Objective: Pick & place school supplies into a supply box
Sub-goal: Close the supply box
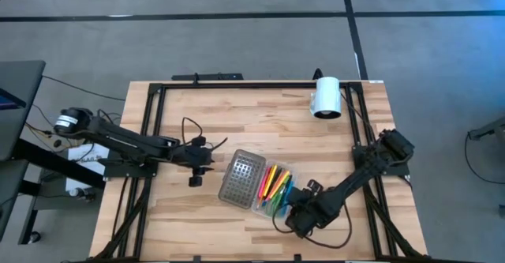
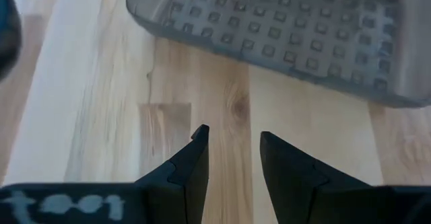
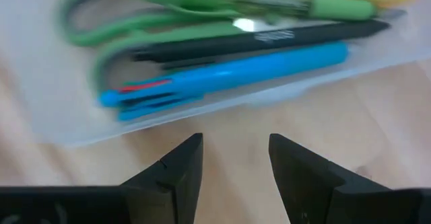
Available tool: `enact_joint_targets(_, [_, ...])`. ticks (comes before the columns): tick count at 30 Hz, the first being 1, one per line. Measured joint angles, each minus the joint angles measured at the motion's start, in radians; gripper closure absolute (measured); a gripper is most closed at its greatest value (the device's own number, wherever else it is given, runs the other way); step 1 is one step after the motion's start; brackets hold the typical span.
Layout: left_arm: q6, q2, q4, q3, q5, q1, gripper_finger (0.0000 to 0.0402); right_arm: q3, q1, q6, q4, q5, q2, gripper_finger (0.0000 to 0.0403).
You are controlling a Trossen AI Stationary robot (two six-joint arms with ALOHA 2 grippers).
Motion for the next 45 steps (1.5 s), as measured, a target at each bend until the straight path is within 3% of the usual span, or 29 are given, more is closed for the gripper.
enact_joint_targets(6, [-0.006, 0.068, 0.014, 0.0, 0.033, 0.0, 0.0278, -0.068, -0.031, 0.001, 0.007, -0.018, 0.0, 0.024])
enact_joint_targets(11, [0.001, 0.158, 0.113, 0.0, 0.107, 0.0, 0.0278, -0.122, -0.038, -0.08, 0.131, -0.014, -0.005, 0.024])
enact_joint_targets(18, [-0.021, 0.248, 0.163, 0.005, 0.153, 0.0, 0.0278, -0.127, -0.046, -0.198, 0.164, -0.017, -0.008, 0.024])
enact_joint_targets(33, [0.047, 0.258, 0.158, 0.007, 0.207, 0.0, 0.0278, -0.128, -0.165, -0.523, 0.3, -0.062, -0.006, 0.024])
enact_joint_targets(45, [0.002, 0.258, 0.156, 0.006, 0.21, 0.0, 0.0278, -0.128, -0.232, -0.619, 0.315, -0.087, -0.006, 0.0254])
